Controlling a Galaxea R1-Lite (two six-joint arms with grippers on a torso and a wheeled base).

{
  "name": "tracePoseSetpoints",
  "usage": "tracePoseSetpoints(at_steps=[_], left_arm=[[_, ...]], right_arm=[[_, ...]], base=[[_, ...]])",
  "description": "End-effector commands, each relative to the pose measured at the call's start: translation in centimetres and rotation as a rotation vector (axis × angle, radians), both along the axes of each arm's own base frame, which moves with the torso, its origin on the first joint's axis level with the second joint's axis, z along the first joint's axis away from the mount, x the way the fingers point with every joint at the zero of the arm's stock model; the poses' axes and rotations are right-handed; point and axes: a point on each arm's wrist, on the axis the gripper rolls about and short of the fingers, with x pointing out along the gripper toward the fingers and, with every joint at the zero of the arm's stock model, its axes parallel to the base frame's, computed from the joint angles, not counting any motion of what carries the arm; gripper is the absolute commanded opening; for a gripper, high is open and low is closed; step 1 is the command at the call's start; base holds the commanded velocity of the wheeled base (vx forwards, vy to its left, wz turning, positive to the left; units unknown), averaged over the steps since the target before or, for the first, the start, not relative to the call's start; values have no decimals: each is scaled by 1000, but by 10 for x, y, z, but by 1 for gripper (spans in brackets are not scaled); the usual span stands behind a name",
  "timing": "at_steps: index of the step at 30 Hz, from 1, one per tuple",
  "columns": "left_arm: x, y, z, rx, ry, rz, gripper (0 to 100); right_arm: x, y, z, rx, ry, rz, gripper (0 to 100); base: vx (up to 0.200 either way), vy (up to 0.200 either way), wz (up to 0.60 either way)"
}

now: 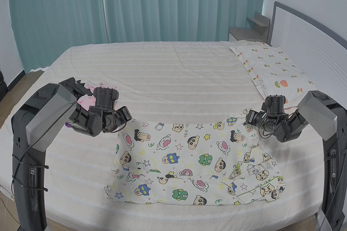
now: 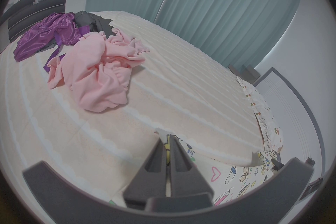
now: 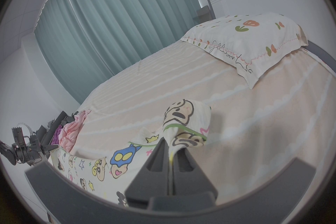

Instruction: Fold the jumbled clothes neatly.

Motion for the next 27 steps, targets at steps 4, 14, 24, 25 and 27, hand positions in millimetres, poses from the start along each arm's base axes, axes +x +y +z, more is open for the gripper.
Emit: tracePoseSetpoints(at_steps=[4,14,24,25,27], left_arm=[[-22,3,10,2,22,-4,0],[-54,8,15,4,68,-10,0],[-101,3,-6,23,123,-48,0],[-101,3,-6,23,123,-48,0],[-114,1,-15,37,139,-63,0]], right_arm=[[-28,-2,25,-25,1,35,0],[-72,-5,35,-83,25,79,0],[-118,-8,15,-168,72,157,0],[-118,-8,15,-168,72,157,0],[-131,-9,8,-180,85,167,0]], base=[[0,0,0],[0,0,0],[0,0,0],[0,0,0],[0,0,0]])
